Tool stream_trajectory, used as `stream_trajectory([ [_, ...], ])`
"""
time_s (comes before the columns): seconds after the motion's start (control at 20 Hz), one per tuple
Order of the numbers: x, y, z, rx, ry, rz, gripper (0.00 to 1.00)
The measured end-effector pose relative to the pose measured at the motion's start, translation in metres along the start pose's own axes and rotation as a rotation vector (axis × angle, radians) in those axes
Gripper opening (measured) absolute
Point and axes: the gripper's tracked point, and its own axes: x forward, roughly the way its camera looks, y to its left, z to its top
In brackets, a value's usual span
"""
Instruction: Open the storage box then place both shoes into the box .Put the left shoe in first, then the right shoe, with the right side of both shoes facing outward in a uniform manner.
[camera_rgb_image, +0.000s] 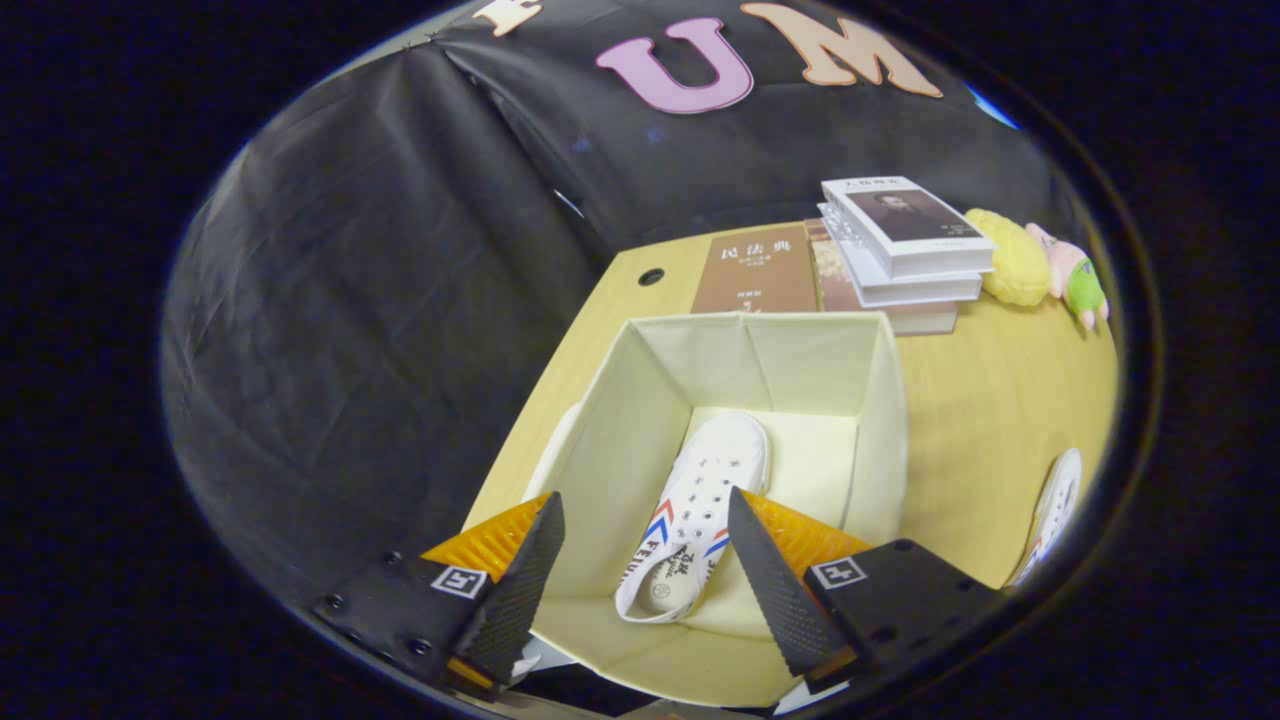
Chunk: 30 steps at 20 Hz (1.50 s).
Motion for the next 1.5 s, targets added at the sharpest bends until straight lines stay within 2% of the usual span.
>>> stream_trajectory([
  [0.2, -0.037, -0.027, 0.016, -0.031, -0.061, -0.014, 1.00],
  [0.5, -0.088, -0.089, 0.025, -0.053, -0.142, -0.103, 1.00],
  [0.85, -0.136, -0.168, 0.026, -0.007, -0.200, -0.215, 1.00],
  [1.15, -0.160, -0.234, 0.016, 0.028, -0.206, -0.311, 1.00],
  [1.5, -0.175, -0.301, -0.019, -0.010, -0.147, -0.432, 1.00],
])
